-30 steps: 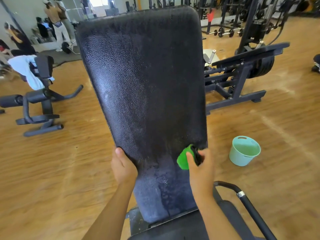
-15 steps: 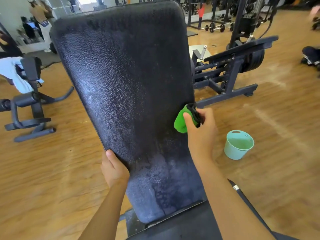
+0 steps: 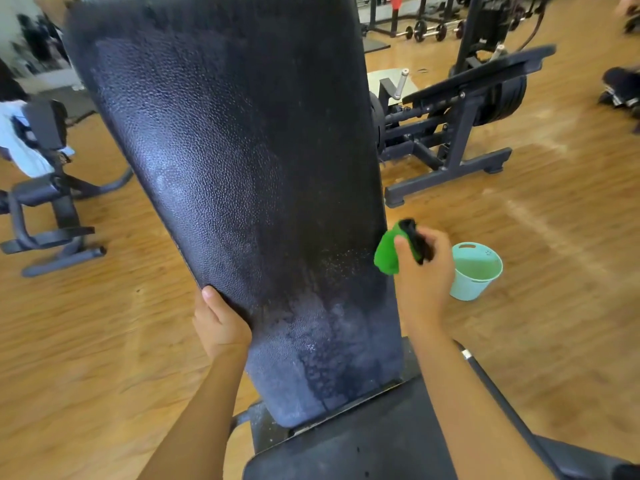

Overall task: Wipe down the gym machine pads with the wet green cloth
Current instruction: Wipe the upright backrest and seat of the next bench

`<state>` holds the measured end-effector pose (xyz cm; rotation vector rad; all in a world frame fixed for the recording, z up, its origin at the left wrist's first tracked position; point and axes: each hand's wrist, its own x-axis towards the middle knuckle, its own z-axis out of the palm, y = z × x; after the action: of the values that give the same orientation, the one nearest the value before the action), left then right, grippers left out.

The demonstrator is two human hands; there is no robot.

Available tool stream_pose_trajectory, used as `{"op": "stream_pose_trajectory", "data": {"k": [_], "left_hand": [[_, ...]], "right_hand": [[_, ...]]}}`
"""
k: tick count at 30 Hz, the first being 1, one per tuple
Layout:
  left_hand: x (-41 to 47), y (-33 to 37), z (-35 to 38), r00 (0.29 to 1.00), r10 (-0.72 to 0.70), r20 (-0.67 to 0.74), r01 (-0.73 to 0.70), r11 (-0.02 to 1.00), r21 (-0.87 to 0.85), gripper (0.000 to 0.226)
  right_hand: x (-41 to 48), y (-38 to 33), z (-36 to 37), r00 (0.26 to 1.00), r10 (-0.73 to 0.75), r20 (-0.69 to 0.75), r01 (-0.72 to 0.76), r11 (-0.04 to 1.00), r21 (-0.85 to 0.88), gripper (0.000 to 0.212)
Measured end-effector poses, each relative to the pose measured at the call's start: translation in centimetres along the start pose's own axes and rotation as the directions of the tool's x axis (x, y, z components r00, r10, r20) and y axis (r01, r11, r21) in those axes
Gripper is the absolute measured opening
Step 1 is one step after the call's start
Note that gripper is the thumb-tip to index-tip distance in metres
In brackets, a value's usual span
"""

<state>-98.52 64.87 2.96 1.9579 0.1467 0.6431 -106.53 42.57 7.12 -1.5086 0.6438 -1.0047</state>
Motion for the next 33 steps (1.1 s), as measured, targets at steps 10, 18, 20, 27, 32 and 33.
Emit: {"op": "stream_pose_trajectory", "data": {"k": [10,18,20,27,32,33], "left_hand": [[0.3,-0.9,0.4,0.999,-0.028,0.03,0.03,0.998,-0.059,0.091],[0.1,-0.6,0.2,0.996,-0.072,0.043,0.073,0.997,-0.024,0.098],[0.1,-0.6,0.3,0.997,-0.07,0.04,0.07,0.997,-0.018,0.095],[0.1,-0.8,0.4,0.995,-0.098,0.013,0.098,0.995,0.022,0.088],[0.2,-0.7,0.4,0.996,-0.086,0.031,0.085,0.996,0.023,0.094],[0.2,-0.7,0.4,0.996,-0.083,0.035,0.082,0.996,0.022,0.095]], "right_hand": [[-2.4,6.9,-2.4,0.962,0.244,0.12,-0.215,0.953,-0.213,0.024],[-2.3,3.9,-0.7,0.98,0.196,0.019,-0.195,0.98,-0.039,0.016],[-1.6,2.2,0.1,0.993,0.112,0.033,-0.112,0.994,-0.016,0.015],[-3.8,5.6,-1.6,0.985,0.159,0.07,-0.151,0.983,-0.109,0.016],[-6.1,9.1,-3.2,0.94,0.34,0.036,-0.327,0.925,-0.194,0.017],[-5.9,8.9,-3.2,0.94,0.34,0.025,-0.329,0.923,-0.198,0.017]]}}
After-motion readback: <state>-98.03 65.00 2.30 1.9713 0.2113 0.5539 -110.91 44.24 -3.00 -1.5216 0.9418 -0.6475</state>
